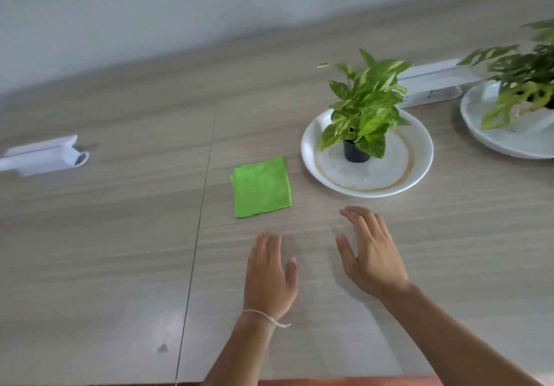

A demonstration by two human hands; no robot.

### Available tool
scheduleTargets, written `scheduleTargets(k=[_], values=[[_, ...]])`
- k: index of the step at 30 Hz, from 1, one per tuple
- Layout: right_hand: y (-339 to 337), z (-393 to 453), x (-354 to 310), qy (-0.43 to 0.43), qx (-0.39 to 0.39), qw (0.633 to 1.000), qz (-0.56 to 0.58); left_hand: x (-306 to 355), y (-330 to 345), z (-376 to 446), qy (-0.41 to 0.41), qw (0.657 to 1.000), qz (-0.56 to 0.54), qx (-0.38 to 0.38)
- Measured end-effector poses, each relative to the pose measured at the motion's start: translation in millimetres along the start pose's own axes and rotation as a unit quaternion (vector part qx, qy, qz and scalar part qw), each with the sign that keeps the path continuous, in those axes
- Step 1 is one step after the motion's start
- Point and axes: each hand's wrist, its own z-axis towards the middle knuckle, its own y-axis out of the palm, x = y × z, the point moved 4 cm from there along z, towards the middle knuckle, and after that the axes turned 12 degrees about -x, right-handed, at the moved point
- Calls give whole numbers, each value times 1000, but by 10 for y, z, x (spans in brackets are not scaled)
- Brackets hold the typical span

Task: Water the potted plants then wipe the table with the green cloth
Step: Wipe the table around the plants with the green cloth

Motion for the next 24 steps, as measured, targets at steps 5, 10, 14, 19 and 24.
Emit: scheduleTargets(k=[5,10,14,19,24], values=[[679,721,-749,-85,-78,993,-3,-386,-48,-139,-20,999,21,24],[1168,1420,-891,-38,-232,959,-158,-388,-52,-114,-20,999,1,47],[1348,1529,-779,-23,-232,943,-239,-382,-48,-138,-26,999,11,40],[1267,1397,-758,-44,-151,962,-223,-413,-53,-89,-35,999,13,30],[961,841,-505,-42,-145,973,-175,-407,-68,-104,-42,999,11,16]])
